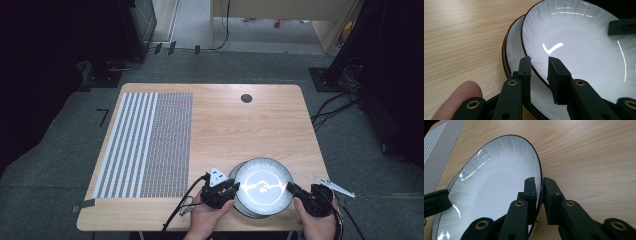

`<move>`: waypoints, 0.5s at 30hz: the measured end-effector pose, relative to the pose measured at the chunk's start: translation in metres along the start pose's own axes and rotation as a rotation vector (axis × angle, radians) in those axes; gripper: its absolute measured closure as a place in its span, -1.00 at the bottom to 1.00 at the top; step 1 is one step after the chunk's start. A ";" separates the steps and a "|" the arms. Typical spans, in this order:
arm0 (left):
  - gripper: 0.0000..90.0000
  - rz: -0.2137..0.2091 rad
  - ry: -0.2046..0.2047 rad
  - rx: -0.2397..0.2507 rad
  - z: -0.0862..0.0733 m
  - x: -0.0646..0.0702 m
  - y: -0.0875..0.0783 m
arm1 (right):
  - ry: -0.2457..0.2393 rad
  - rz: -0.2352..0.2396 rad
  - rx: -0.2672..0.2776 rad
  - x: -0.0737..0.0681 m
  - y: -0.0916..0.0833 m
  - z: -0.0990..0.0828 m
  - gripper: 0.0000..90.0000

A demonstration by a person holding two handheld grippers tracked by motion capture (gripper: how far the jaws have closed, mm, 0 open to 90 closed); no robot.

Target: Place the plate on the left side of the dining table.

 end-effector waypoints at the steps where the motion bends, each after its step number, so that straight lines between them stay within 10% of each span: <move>1: 0.63 -0.002 0.000 0.002 0.000 0.000 0.000 | 0.043 0.016 0.017 0.001 0.000 0.001 0.88; 8: 0.62 -0.009 -0.005 0.004 0.000 -0.001 0.000 | 0.188 0.092 0.046 0.008 0.003 0.003 0.89; 15: 0.56 -0.035 -0.026 0.005 0.001 -0.002 0.002 | 0.222 0.133 0.064 0.012 0.002 0.003 0.89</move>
Point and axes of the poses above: each handheld gripper's, and its own axes: y roughly forward along the jaws, z roughly out of its top, x roughly to its right, the point moved 6 cm from there along y, roughly forward along the jaws, and after that the axes turned 4 degrees about z, right-handed, at the moved point
